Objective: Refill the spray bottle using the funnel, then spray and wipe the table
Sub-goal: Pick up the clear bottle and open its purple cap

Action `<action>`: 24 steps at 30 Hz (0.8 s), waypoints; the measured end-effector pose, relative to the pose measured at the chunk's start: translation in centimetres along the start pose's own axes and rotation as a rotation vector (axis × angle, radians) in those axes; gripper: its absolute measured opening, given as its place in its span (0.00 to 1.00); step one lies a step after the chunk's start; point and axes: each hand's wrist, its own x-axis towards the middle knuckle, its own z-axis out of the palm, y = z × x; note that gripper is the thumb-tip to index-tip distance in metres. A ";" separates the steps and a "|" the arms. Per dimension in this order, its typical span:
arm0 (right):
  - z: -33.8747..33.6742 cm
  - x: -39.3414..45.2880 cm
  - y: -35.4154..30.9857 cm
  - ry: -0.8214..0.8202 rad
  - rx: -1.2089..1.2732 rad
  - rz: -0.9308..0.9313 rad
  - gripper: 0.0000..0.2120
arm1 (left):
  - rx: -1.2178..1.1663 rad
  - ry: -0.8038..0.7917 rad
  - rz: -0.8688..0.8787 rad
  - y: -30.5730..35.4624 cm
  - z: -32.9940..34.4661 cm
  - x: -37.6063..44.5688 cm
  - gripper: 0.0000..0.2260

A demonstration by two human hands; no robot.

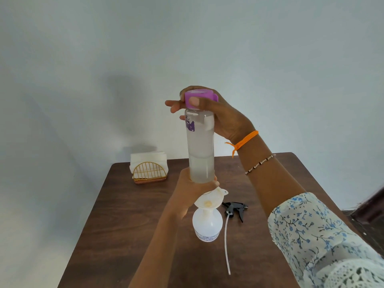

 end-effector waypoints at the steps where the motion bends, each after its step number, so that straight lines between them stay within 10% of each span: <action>1: -0.2 0.0 -0.1 -0.017 0.021 0.005 0.11 | 0.001 0.003 0.003 0.1 0.1 0.0 0.08; 8: -0.4 -0.1 1.0 0.324 0.067 0.016 0.37 | 0.006 0.067 -0.027 0.1 0.2 0.2 0.08; 15: -0.2 -0.3 0.8 0.339 0.397 0.007 0.16 | -0.014 0.126 -0.028 0.4 0.1 0.2 0.08; 24: 0.4 0.2 0.9 0.531 -0.313 0.042 0.25 | -0.039 0.215 -0.082 0.1 0.0 -0.3 0.14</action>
